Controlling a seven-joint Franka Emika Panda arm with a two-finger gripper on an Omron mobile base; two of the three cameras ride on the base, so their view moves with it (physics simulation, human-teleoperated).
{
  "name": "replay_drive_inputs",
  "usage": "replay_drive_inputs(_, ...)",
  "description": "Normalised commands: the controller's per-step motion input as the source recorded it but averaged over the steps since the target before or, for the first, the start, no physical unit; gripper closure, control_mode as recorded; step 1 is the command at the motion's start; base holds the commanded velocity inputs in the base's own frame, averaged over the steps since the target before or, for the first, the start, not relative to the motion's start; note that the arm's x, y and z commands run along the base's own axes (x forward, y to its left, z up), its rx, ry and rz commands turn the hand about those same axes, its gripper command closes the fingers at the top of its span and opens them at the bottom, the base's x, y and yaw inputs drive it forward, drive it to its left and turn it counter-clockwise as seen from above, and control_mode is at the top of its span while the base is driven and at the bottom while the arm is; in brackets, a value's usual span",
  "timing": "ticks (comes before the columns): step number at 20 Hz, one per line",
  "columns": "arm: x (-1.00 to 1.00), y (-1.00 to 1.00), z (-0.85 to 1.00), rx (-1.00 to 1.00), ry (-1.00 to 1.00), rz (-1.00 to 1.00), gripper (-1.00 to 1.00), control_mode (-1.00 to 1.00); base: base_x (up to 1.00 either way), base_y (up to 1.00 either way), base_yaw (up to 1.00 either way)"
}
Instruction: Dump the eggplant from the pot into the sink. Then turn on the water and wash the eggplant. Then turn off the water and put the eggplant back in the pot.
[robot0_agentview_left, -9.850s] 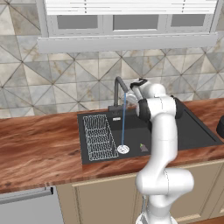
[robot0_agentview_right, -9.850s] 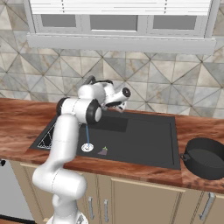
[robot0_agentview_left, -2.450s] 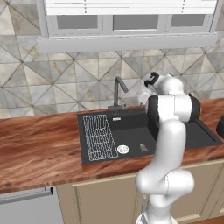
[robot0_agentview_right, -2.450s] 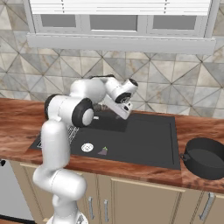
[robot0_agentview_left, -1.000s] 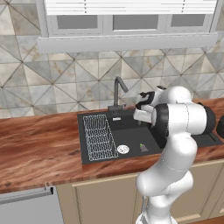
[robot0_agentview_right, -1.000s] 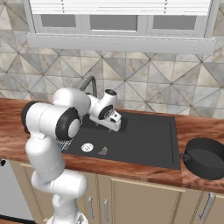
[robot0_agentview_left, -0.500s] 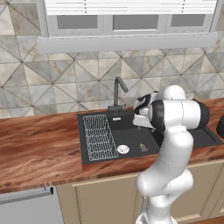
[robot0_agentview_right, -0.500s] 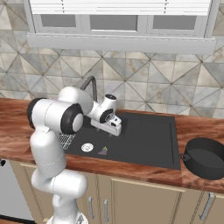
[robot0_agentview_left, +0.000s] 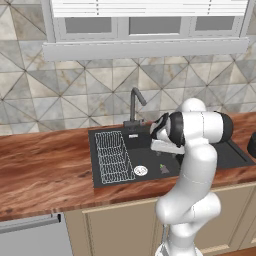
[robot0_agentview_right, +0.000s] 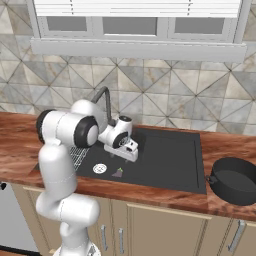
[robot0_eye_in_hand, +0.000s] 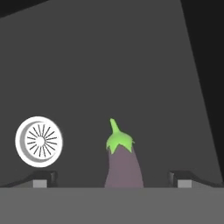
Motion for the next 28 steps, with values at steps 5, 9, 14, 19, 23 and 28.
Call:
replay_drive_inputs(5, -0.09, 0.00, -0.34, -0.01, 0.03, 0.00, -1.00, -1.00, 0.00, 0.00, 0.00)
replay_drive_inputs(9, -0.22, 0.00, -0.22, -0.01, 0.02, 0.00, -1.00, -1.00, 0.00, 0.00, 0.00)
replay_drive_inputs(14, -0.22, 0.00, -0.11, -0.01, 0.00, 0.00, -1.00, -1.00, 0.00, 0.00, 0.00)
replay_drive_inputs(19, -0.10, 0.00, -0.11, -0.01, 0.01, 0.00, -1.00, -1.00, 0.00, 0.00, 0.00)
replay_drive_inputs(23, -0.02, 0.00, -0.17, -0.01, 0.01, 0.00, -1.00, -1.00, 0.00, 0.00, 0.00)
replay_drive_inputs(28, 0.00, 0.00, -0.19, -0.01, 0.01, 0.00, -1.00, -1.00, 0.00, 0.00, 0.00)
